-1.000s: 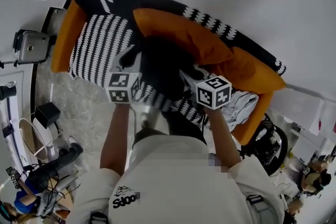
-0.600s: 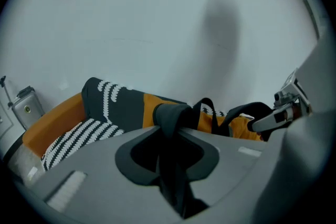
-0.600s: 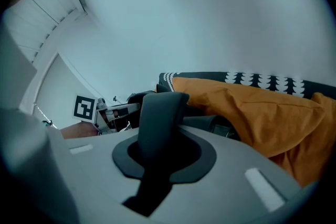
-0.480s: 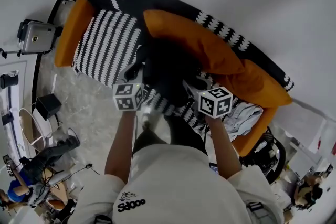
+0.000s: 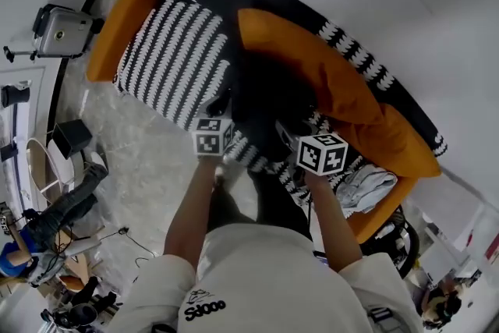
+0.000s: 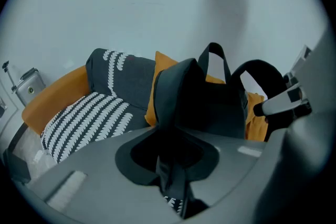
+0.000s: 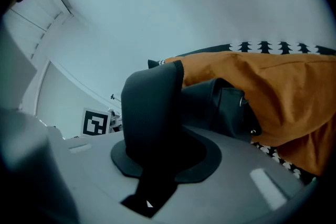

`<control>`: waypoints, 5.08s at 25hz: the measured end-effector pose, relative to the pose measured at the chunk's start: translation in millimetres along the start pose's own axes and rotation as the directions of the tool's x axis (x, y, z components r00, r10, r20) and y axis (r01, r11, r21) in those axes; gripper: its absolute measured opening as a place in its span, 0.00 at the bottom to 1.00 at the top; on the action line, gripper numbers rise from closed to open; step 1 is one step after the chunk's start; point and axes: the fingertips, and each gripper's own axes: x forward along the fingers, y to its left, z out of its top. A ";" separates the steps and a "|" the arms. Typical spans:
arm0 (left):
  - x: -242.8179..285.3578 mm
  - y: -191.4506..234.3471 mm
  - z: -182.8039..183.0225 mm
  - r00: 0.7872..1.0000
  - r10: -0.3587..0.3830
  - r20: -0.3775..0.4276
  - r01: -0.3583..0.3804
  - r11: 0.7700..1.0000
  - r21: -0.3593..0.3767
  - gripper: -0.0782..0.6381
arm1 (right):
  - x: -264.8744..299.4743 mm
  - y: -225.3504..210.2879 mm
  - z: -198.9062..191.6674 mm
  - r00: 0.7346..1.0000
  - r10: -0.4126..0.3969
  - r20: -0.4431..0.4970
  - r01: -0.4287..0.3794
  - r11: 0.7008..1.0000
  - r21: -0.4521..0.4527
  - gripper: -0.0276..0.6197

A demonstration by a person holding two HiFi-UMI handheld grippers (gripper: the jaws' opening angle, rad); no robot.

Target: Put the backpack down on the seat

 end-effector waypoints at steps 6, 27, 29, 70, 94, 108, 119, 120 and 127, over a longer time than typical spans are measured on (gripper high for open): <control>22.3 4.5 -16.5 1.000 -0.020 0.011 0.021 0.998 -0.053 0.19 | 21.9 -0.1 -11.9 1.000 -0.007 -0.010 0.007 1.000 0.005 0.19; 37.1 32.9 -49.6 0.992 -0.117 0.037 0.120 0.989 -0.086 0.40 | 50.3 8.3 -16.3 0.996 -0.039 0.078 0.035 0.998 0.046 0.41; 28.7 34.6 -55.5 0.992 -0.119 0.036 0.122 0.989 -0.082 0.43 | 45.8 8.4 -19.4 0.993 -0.067 0.098 0.063 0.997 0.042 0.45; -306.4 46.5 -70.5 0.922 -0.271 0.276 0.224 0.956 0.190 0.43 | -179.8 218.4 -140.0 0.749 -0.342 0.567 0.422 0.907 -0.010 0.36; -574.5 -27.6 -16.8 0.708 -0.423 0.566 0.088 0.848 0.523 0.12 | -290.9 423.9 -179.2 0.611 -0.205 0.765 0.602 0.747 -0.281 0.05; -646.1 -61.0 -27.2 0.649 -0.461 0.605 0.026 0.808 0.588 0.12 | -317.2 475.9 -204.9 0.630 -0.124 0.767 0.626 0.666 -0.406 0.05; -653.3 -69.0 -37.4 0.655 -0.474 0.589 0.027 0.793 0.608 0.12 | -310.6 479.8 -213.8 0.653 -0.113 0.749 0.609 0.666 -0.431 0.05; -652.1 -69.6 -39.0 0.656 -0.477 0.585 0.033 0.793 0.608 0.12 | -309.3 479.0 -214.9 0.654 -0.114 0.748 0.607 0.669 -0.429 0.05; -643.4 -63.4 -44.7 0.672 -0.464 0.578 0.046 0.804 0.592 0.12 | -297.2 479.2 -219.0 0.677 -0.109 0.728 0.588 0.676 -0.445 0.05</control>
